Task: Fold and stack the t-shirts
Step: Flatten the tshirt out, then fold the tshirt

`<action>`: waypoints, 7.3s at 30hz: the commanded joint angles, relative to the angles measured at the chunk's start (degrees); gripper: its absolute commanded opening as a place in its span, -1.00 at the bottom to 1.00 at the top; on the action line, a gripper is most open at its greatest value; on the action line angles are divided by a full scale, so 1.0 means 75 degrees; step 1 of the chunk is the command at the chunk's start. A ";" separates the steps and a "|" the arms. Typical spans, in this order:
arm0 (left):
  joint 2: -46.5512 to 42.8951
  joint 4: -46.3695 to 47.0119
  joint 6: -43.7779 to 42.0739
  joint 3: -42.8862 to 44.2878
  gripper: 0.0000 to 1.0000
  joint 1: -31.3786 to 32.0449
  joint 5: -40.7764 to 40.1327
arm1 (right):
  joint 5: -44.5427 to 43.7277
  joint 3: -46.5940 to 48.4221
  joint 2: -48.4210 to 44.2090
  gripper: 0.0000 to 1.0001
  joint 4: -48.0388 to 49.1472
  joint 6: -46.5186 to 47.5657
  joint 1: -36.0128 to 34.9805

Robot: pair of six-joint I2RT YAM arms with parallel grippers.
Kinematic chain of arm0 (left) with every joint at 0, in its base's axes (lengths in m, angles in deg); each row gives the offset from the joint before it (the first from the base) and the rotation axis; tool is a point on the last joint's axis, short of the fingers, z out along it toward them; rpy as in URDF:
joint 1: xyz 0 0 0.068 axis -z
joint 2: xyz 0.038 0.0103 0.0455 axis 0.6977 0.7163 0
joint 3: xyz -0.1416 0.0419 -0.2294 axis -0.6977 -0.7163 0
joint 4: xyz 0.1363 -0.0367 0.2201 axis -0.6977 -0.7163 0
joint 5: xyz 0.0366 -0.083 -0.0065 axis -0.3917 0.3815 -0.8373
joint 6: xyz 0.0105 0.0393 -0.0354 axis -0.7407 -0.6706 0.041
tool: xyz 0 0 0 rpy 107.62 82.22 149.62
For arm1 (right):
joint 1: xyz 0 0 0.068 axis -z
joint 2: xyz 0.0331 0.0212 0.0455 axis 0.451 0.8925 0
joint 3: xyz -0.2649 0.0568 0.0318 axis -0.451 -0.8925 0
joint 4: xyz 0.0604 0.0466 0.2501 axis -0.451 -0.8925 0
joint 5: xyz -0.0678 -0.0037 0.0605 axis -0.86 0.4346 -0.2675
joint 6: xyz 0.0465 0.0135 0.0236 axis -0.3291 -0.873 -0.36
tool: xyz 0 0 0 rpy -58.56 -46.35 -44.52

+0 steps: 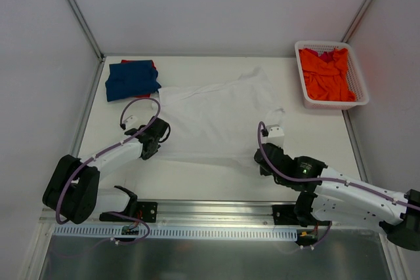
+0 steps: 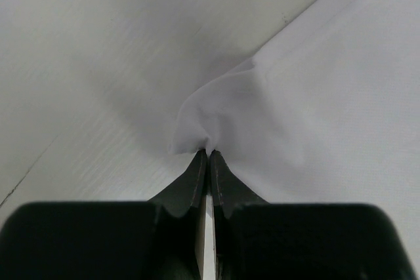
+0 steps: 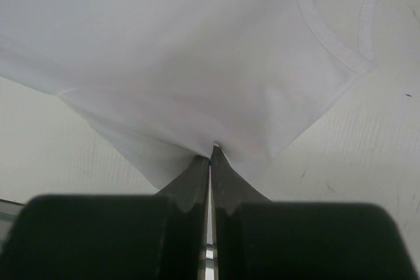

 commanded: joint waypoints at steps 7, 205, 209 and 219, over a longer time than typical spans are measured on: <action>-0.0228 -0.0145 -0.0203 0.0003 -1.00 -0.0106 -0.0180 | -0.0716 0.0443 -0.0474 -0.99 -0.1196 -0.0376 -0.0022; -0.0686 -0.0239 -0.1539 0.2018 -1.00 -0.0340 -0.1071 | -0.2697 0.1709 -0.0476 -0.99 -0.1726 0.0876 0.0727; -0.0323 0.0030 -0.1749 0.2229 -1.00 -0.0387 -0.1059 | -0.2486 0.1639 -0.0264 -0.99 -0.1174 0.1485 0.1218; 0.0720 0.0675 -0.2323 0.2920 -1.00 -0.0563 -0.0907 | -0.1678 0.1393 0.0356 -0.99 0.0161 0.2553 0.2624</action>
